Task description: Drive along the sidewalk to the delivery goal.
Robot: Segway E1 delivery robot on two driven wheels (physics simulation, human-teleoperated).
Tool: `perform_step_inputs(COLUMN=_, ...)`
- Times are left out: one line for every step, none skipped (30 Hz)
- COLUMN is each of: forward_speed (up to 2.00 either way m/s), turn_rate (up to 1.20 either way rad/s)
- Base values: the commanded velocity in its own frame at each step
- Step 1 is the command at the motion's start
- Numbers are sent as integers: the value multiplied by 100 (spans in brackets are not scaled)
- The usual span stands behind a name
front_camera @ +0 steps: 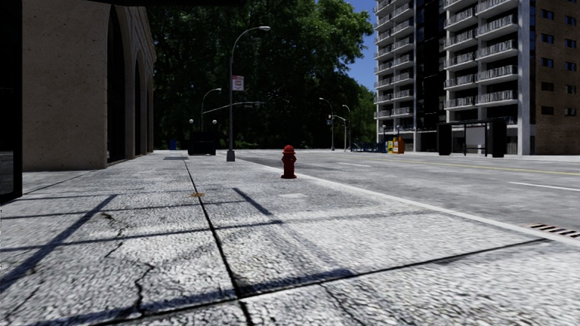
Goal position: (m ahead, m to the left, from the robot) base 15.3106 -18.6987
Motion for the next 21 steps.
perform_step_inputs(forward_speed=0, turn_rate=29)
perform_step_inputs(forward_speed=0, turn_rate=29)
perform_step_inputs(forward_speed=0, turn_rate=32)
perform_step_inputs(forward_speed=0, turn_rate=33)
perform_step_inputs(forward_speed=0, turn_rate=33)
perform_step_inputs(forward_speed=2, turn_rate=33)
perform_step_inputs(forward_speed=13, turn_rate=33)
perform_step_inputs(forward_speed=13, turn_rate=33)
perform_step_inputs(forward_speed=27, turn_rate=33)
perform_step_inputs(forward_speed=39, turn_rate=33)
perform_step_inputs(forward_speed=56, turn_rate=33)
perform_step_inputs(forward_speed=56, turn_rate=33)
perform_step_inputs(forward_speed=71, turn_rate=33)
perform_step_inputs(forward_speed=82, turn_rate=33)
perform_step_inputs(forward_speed=98, turn_rate=33)
perform_step_inputs(forward_speed=98, turn_rate=33)
perform_step_inputs(forward_speed=112, turn_rate=33)
perform_step_inputs(forward_speed=131, turn_rate=33)
perform_step_inputs(forward_speed=149, turn_rate=33)
perform_step_inputs(forward_speed=149, turn_rate=33)
perform_step_inputs(forward_speed=170, turn_rate=33)
